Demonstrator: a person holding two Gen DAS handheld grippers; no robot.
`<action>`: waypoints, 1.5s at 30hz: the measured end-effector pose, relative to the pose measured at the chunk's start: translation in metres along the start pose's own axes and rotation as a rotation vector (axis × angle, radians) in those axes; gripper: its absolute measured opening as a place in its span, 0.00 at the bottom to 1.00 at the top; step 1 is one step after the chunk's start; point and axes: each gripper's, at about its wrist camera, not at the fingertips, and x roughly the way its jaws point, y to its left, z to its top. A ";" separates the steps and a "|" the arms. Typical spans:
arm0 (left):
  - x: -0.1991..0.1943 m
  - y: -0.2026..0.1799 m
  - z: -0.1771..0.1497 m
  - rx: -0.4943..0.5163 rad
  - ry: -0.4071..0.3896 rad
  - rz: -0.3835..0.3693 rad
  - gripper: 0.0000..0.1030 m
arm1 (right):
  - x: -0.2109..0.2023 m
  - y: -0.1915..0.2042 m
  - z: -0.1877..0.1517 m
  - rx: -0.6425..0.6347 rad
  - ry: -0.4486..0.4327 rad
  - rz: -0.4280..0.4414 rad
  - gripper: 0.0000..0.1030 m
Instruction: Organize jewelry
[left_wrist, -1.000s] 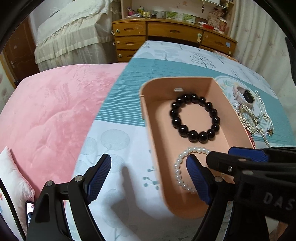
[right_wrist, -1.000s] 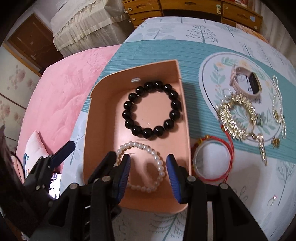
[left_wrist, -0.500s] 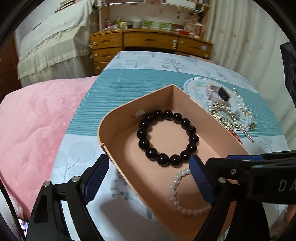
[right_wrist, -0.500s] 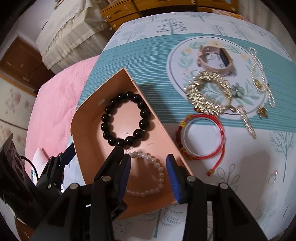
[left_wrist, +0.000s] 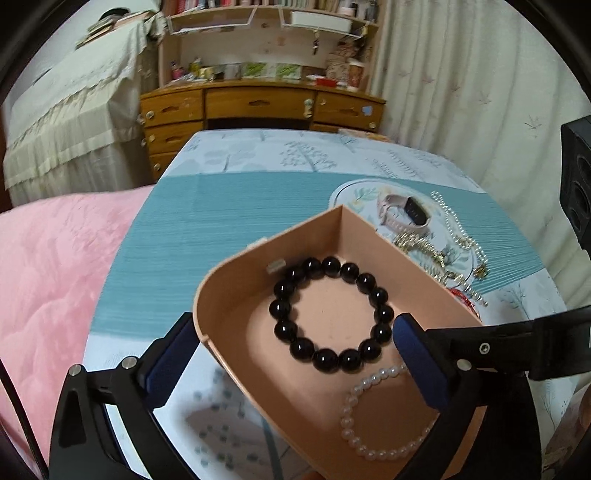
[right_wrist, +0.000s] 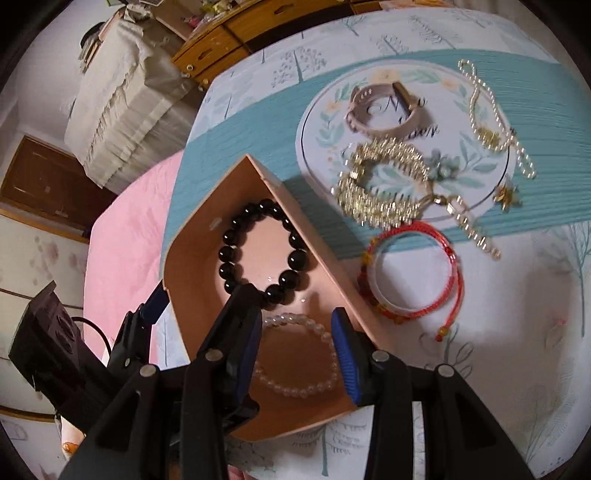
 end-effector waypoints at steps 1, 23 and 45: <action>0.000 -0.003 0.005 0.015 -0.008 -0.002 0.99 | -0.004 0.000 0.001 -0.008 -0.011 0.002 0.38; -0.029 -0.026 0.008 0.009 0.039 0.194 0.99 | -0.032 -0.032 -0.015 -0.083 0.045 0.046 0.42; -0.027 0.030 0.021 -0.171 0.002 0.340 0.99 | -0.018 -0.001 -0.030 -0.202 0.085 0.209 0.61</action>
